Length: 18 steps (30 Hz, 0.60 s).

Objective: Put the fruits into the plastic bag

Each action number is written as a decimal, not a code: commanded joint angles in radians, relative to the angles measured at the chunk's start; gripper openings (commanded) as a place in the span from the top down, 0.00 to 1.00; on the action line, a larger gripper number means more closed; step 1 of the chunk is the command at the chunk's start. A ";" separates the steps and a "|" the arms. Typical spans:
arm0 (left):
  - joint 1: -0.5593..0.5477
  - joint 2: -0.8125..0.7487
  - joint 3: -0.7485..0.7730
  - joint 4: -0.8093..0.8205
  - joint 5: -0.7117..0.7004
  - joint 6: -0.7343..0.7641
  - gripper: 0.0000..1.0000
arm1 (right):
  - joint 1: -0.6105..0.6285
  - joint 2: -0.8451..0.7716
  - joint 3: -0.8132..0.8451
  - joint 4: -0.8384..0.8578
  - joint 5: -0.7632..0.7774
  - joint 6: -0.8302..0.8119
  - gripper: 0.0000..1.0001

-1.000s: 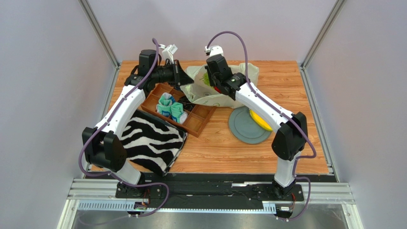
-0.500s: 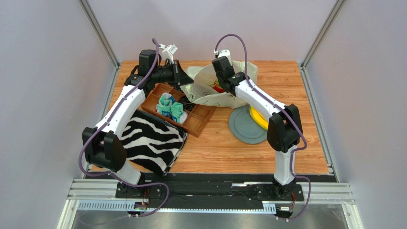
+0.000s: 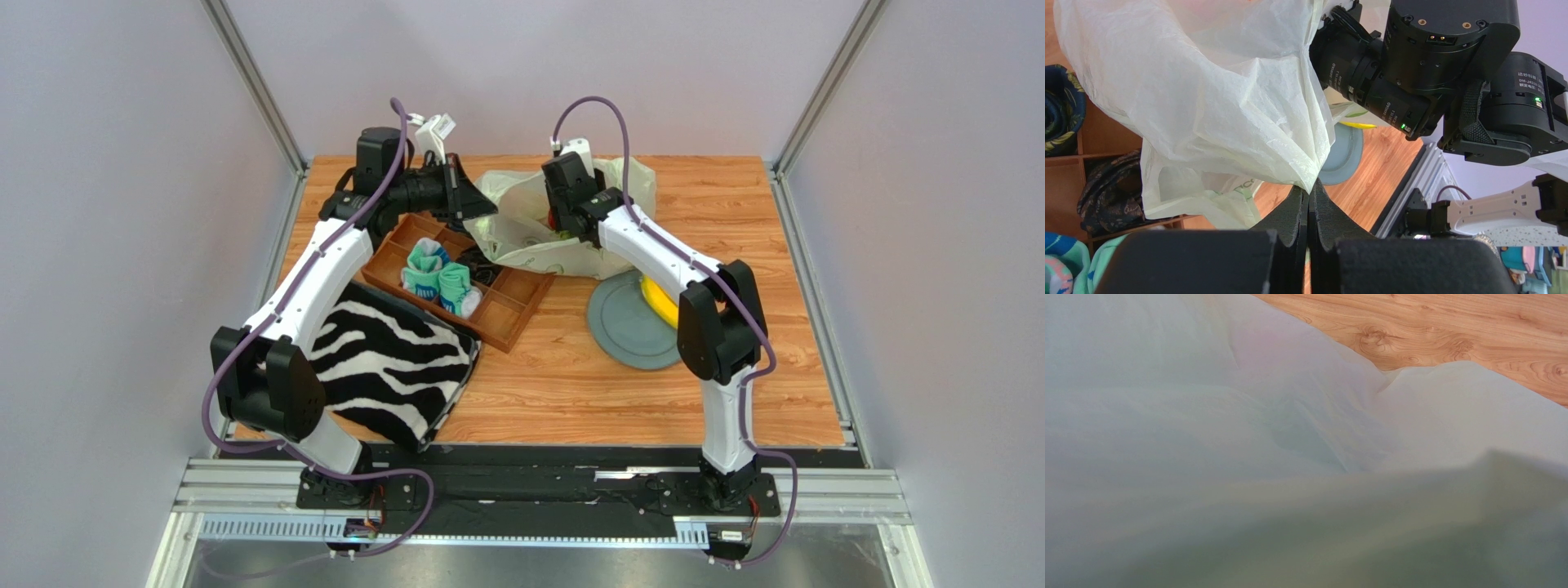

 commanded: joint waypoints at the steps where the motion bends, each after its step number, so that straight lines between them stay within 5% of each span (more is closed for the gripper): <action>1: 0.008 -0.003 0.001 0.034 0.018 0.002 1.00 | -0.002 -0.046 0.010 0.023 -0.018 0.018 0.39; 10: 0.008 -0.006 -0.001 0.035 0.018 -0.001 1.00 | 0.006 -0.149 -0.078 0.083 -0.177 0.012 0.47; 18: 0.008 -0.008 -0.001 0.035 0.020 -0.001 1.00 | 0.121 -0.426 -0.324 0.256 -0.389 -0.059 0.48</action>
